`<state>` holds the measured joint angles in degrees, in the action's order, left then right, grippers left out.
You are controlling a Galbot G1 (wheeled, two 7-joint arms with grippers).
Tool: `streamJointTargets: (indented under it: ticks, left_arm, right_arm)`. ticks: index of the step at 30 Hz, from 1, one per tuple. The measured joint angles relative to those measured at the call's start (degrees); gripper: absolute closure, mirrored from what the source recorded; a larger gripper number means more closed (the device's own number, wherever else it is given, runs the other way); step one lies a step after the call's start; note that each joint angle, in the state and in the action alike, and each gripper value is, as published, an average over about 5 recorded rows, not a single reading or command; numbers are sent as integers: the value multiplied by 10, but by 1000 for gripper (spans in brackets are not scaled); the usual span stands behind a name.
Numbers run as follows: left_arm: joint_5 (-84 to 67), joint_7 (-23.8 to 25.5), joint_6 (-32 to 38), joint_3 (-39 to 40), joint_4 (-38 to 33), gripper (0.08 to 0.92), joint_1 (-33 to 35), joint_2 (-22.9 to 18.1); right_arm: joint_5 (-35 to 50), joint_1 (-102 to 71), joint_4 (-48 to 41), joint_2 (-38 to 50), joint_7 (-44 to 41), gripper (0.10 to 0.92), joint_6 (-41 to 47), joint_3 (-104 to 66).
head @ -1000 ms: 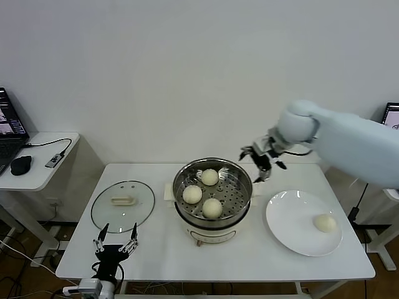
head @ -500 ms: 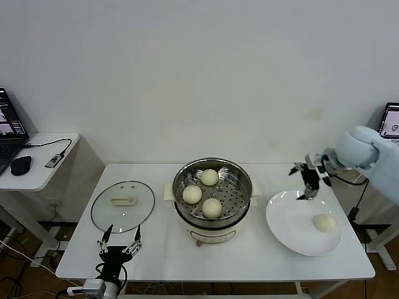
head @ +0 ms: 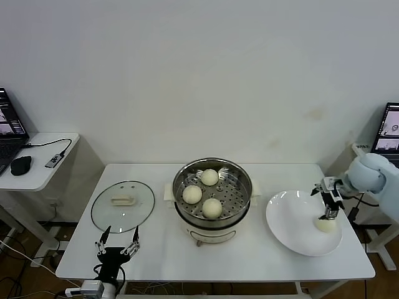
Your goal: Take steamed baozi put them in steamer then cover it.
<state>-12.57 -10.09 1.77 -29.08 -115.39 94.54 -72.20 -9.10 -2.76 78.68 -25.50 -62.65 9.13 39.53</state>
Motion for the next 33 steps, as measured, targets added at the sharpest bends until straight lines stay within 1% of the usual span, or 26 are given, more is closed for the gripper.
streamJointTargets:
  ticks: [16, 23, 33]
  left_arm:
    - [-1, 1, -1, -1, 1, 177, 1, 4]
    - [0, 1, -2, 1, 1, 177, 0, 3]
    - [0, 1, -2, 0, 2, 177, 0, 3]
  right_arm:
    - [-57, -86, -75, -35, 5, 204, -19, -80]
    - [-72, -101, -103, -49, 7, 247, -19, -94]
    - [-90, -116, -136, -69, 10, 285, -21, -110]
